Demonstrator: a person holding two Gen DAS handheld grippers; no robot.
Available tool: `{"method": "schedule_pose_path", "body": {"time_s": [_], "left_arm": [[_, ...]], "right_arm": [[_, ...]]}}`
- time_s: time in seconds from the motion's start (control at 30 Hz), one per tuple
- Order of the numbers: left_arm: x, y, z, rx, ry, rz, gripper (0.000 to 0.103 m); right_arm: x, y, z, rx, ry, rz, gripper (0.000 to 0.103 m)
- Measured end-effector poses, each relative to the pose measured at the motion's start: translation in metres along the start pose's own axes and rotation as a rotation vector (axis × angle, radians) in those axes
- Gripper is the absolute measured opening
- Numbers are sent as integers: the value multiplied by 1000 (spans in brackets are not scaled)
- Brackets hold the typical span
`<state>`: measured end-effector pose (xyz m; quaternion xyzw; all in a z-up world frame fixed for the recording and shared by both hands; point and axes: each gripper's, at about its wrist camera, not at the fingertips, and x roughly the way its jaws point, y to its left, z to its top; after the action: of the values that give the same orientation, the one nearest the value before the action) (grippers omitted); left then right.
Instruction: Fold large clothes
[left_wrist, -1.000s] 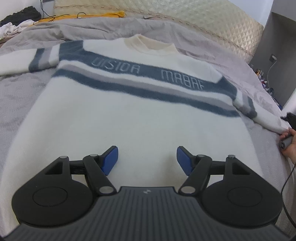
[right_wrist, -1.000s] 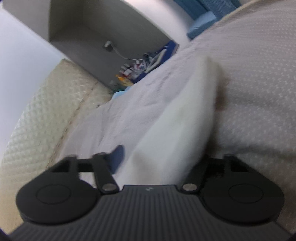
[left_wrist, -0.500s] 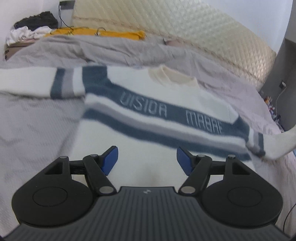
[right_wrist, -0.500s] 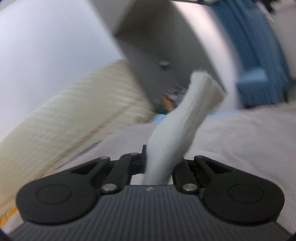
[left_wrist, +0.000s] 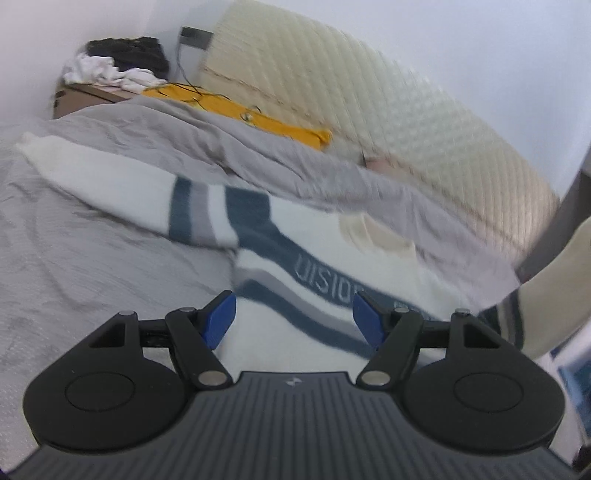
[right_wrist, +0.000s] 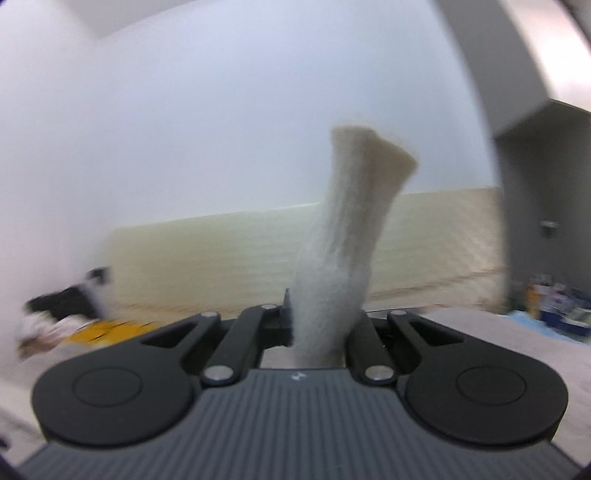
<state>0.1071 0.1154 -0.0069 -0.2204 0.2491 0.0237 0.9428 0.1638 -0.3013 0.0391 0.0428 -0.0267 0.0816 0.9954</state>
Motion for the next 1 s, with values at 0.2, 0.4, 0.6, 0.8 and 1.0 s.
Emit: {"method": "schedule_pose_path", "body": {"time_s": [0.2,0.4,0.6,0.8,1.0], "left_arm": [[-11,39,13,-139,-34,1,74],[-3,53,12,-164,-28,27,74],[25,49,4,-117,45,3,74],[39,39,-3,-64,105,-78,74],[29,20,-11,11,117,-153,74]], "right_arm": [[8,94,-65,-111,178,187,10],[8,148,-148,-225,423,314,10],[2,181,-183,-315,536,334,13],[-2,164,-176,-189,644,397,44],[-38,155,-169,-175,683,488,65]]}}
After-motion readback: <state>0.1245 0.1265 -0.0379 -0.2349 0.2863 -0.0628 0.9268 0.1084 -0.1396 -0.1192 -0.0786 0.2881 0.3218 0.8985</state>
